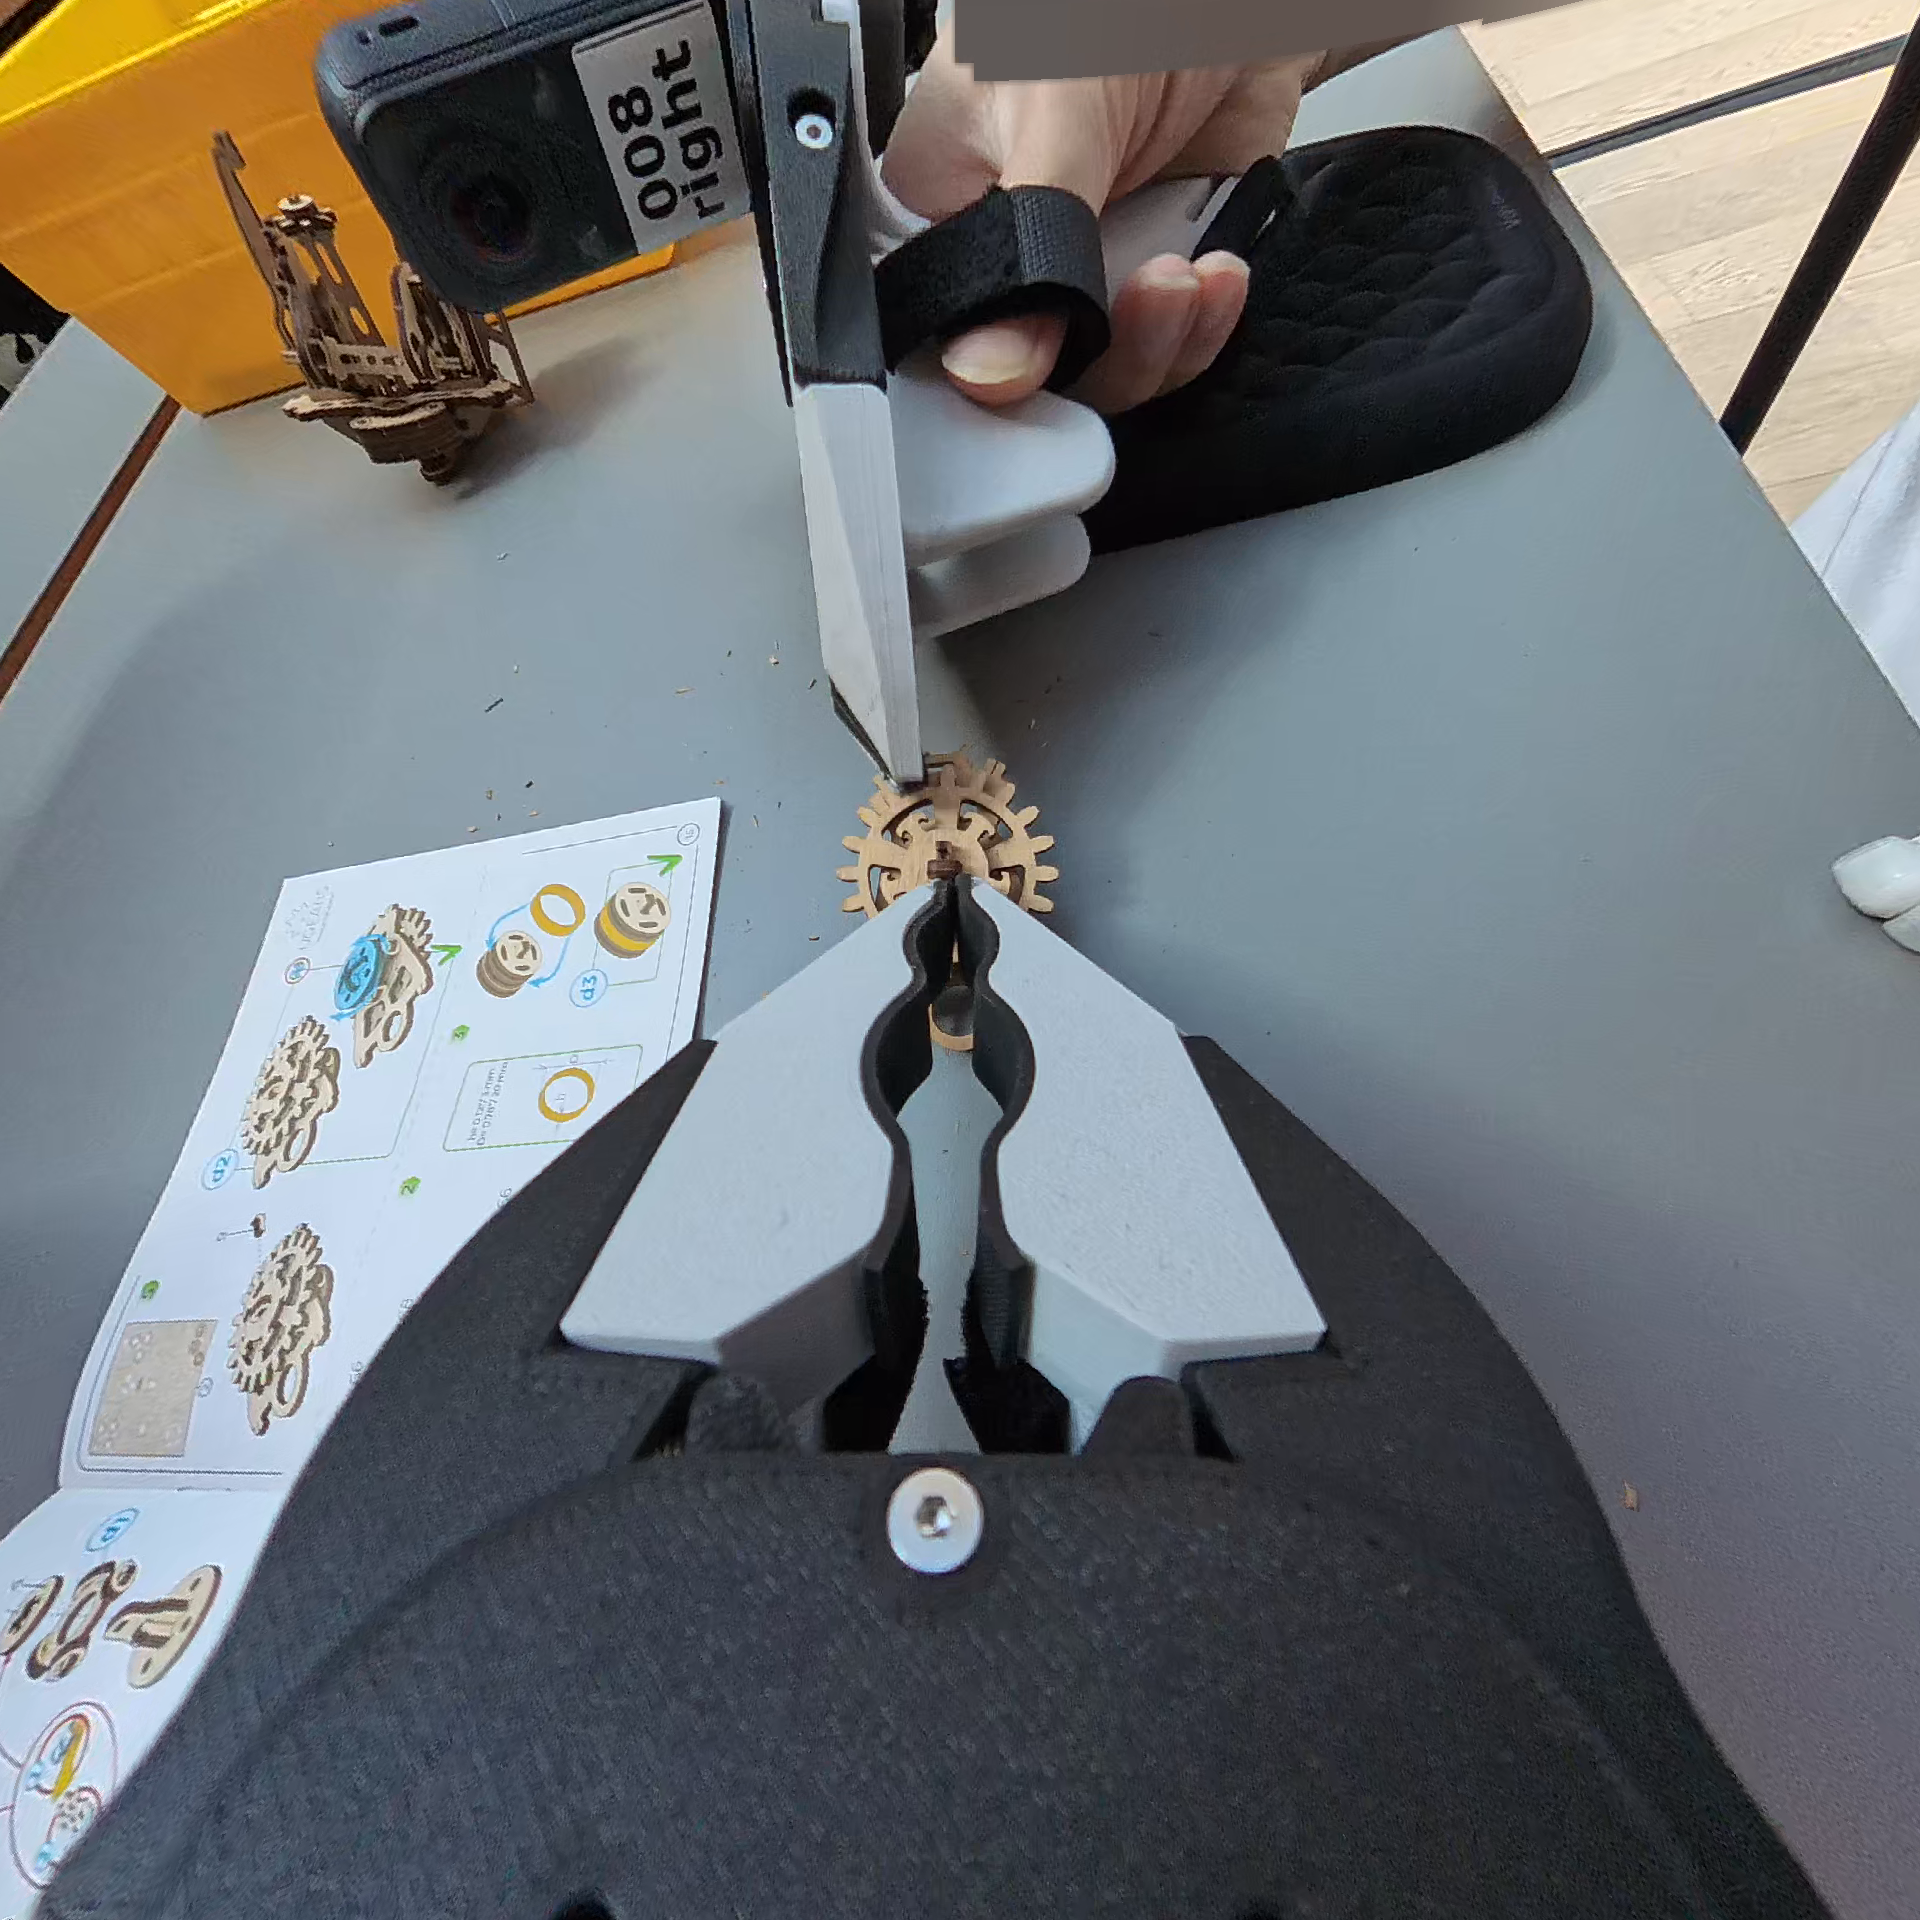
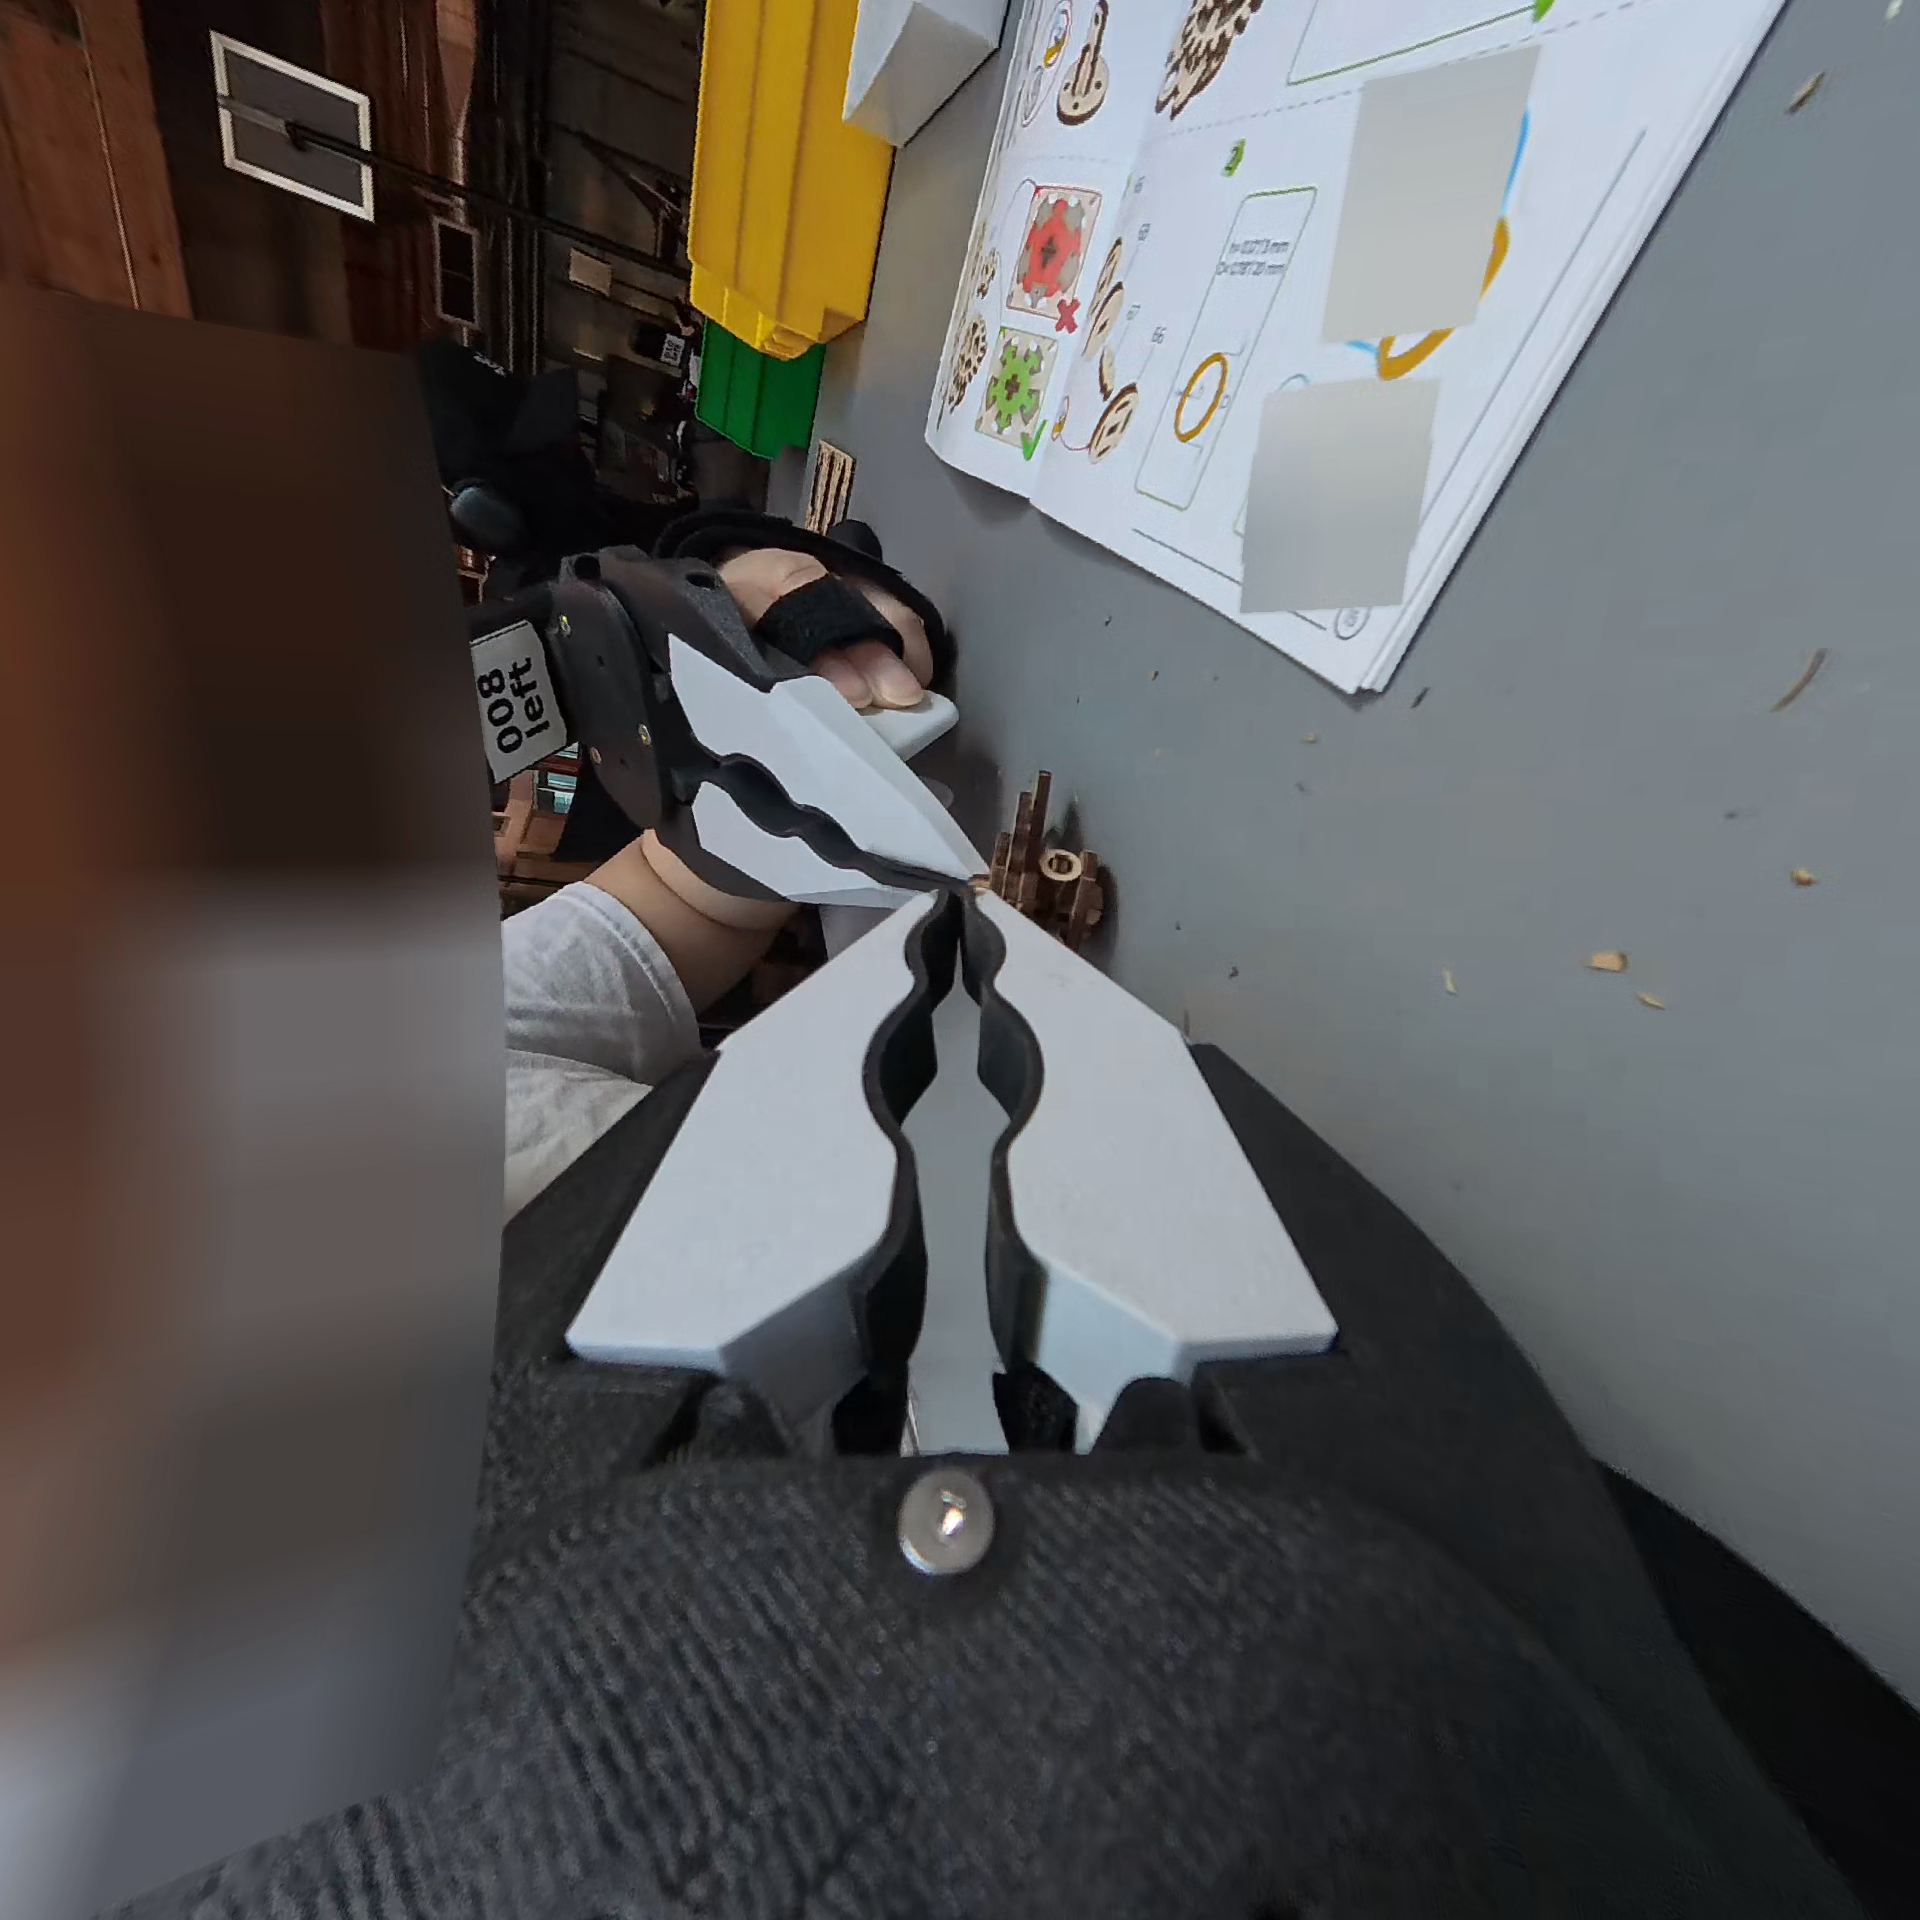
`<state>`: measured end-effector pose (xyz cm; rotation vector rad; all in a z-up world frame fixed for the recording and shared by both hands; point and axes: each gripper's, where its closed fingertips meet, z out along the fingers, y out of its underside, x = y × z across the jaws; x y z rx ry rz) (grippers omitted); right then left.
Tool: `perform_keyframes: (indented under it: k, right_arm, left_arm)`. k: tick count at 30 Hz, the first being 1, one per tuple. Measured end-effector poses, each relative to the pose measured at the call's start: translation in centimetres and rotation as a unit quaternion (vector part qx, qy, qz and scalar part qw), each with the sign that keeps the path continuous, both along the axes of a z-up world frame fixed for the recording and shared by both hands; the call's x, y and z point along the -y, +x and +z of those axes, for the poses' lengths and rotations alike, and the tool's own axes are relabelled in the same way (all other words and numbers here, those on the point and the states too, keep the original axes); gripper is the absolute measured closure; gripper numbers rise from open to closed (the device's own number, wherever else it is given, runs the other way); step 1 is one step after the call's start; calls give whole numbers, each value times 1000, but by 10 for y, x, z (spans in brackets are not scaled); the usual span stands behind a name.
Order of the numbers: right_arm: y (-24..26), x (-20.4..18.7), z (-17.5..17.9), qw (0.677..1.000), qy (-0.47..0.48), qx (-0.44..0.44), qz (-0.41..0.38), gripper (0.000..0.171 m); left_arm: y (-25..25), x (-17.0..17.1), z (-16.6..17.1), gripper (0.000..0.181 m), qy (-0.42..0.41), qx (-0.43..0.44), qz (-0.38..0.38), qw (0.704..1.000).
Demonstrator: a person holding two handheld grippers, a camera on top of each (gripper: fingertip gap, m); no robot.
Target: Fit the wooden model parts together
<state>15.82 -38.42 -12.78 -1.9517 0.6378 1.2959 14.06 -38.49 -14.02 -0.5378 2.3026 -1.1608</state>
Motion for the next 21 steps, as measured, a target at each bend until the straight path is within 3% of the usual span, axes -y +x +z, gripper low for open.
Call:
perform_keyframes:
  k: [7,21]
  right_arm:
    - [0,0,-6,999,-28,25,-27,171]
    - [2,0,-8,999,-35,-24,-28,171]
  left_arm:
    - [4,2,3,181,-3,11,4,1000]
    - [13,5,5,181,-19,-1,23,1000]
